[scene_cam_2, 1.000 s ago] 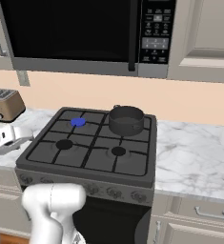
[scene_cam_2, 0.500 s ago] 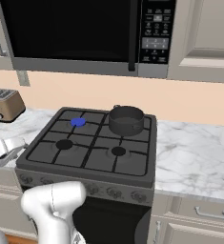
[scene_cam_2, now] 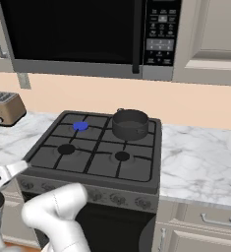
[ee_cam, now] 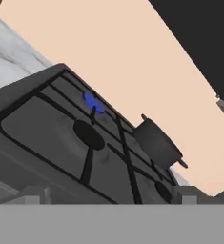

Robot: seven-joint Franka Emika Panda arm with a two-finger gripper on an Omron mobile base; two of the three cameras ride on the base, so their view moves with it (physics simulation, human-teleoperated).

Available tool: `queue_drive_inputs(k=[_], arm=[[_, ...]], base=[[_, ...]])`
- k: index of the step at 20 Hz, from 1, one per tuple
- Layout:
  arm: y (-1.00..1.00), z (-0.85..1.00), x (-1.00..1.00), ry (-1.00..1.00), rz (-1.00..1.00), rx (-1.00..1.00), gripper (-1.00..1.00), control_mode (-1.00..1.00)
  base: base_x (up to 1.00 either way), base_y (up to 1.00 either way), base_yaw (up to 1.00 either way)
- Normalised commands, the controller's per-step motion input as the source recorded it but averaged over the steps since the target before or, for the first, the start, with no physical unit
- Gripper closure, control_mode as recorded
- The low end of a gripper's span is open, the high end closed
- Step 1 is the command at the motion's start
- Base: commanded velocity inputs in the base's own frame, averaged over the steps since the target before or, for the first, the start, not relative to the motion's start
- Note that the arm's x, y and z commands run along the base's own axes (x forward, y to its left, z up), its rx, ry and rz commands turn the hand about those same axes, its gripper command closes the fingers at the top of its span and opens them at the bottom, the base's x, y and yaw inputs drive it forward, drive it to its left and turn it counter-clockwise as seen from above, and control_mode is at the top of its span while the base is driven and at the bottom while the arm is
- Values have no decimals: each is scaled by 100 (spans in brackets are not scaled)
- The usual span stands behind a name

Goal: Turn off the rear left burner of the stove.

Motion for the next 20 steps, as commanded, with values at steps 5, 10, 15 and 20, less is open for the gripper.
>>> queue_drive_inputs(k=[5,10,15,20], arm=[[0,-46,0,-14,0,0,-100,-100],[0,-39,0,-7,-3,0,-100,-100],[1,-40,-6,-10,-7,0,-100,-100],[0,-22,-4,-9,-6,0,-100,-100]], base=[[0,0,0],[0,0,0],[0,0,0],[0,0,0]])
